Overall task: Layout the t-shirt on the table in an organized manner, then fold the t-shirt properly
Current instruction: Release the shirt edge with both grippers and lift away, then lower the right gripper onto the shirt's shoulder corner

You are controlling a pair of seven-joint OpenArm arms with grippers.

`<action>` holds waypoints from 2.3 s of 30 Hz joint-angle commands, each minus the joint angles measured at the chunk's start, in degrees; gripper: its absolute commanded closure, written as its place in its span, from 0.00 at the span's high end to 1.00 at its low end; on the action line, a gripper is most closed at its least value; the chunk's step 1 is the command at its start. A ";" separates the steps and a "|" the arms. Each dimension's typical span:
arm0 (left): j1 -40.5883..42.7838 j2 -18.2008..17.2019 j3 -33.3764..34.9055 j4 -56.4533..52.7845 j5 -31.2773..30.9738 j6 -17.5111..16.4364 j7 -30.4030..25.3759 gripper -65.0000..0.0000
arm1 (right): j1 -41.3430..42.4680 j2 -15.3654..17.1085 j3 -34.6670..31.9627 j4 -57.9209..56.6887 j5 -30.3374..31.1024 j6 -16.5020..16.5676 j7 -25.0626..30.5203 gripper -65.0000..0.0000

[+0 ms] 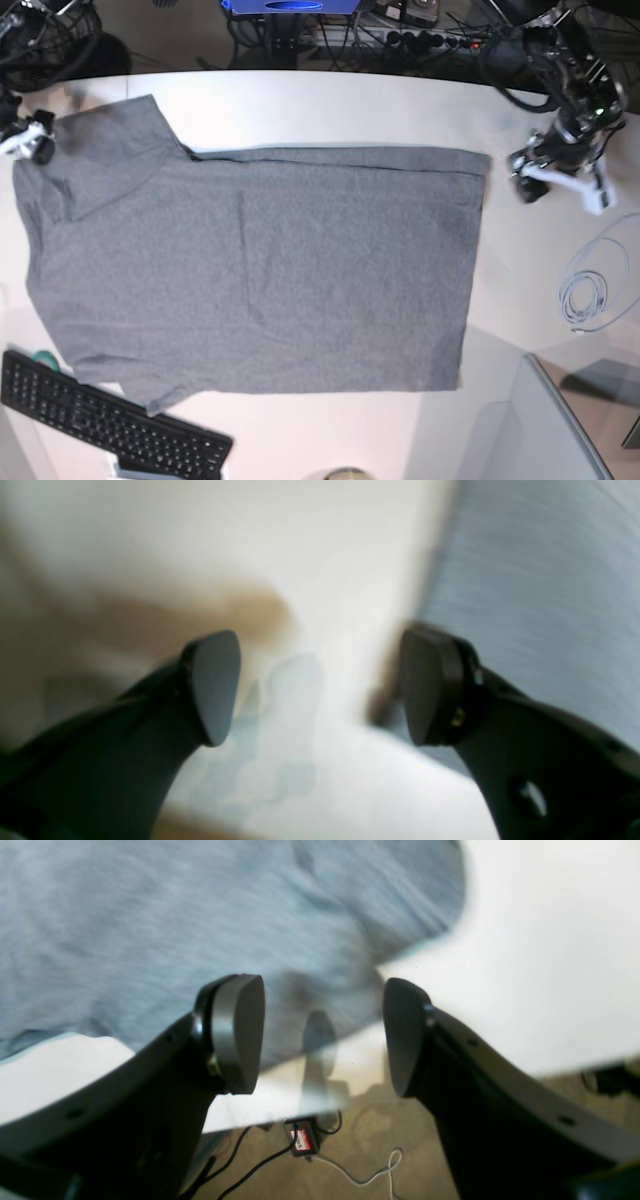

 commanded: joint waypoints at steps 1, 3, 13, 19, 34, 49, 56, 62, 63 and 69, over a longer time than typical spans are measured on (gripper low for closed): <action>0.02 -0.72 -2.87 1.28 -0.54 -2.40 -0.94 0.74 | 0.48 0.75 1.11 -0.34 1.20 0.60 1.33 0.55; 1.25 -0.90 -9.20 1.28 -0.54 -9.69 -0.94 0.74 | 0.75 1.27 2.86 -3.59 1.11 0.60 1.33 0.55; 7.14 -2.30 -23.53 0.93 -0.27 -21.96 -0.94 0.54 | 1.98 5.41 2.95 -18.71 0.93 0.60 6.87 0.55; 8.72 -2.21 -23.61 0.93 -0.36 -21.96 -0.94 0.26 | 1.45 4.97 2.95 -22.32 0.84 0.60 6.87 0.55; 9.51 -2.21 -23.44 0.93 -0.19 -21.96 -0.94 0.21 | -2.86 -1.63 -0.21 -22.23 1.11 0.60 4.50 0.55; 9.60 -2.21 -23.53 0.93 -0.01 -21.96 -0.94 0.21 | -2.86 -3.21 -0.21 -22.67 1.11 0.60 4.41 0.47; 9.60 -2.21 -23.44 0.93 -0.01 -21.96 -0.94 0.21 | -2.51 -3.21 -0.21 -22.58 1.11 0.60 4.32 0.06; 9.60 -2.21 -23.44 0.93 -0.01 -21.96 -0.94 0.21 | -1.36 -3.21 -0.21 -22.14 1.20 0.60 0.10 0.01; 9.60 -2.21 -23.44 0.93 -0.01 -21.96 -0.94 0.21 | -0.75 -3.21 -0.21 -22.14 1.20 0.60 -0.60 0.01; 9.60 -2.13 -23.44 0.84 -0.01 -21.96 -0.94 0.21 | 1.19 -4.09 -0.30 -14.14 1.20 0.60 -5.61 0.01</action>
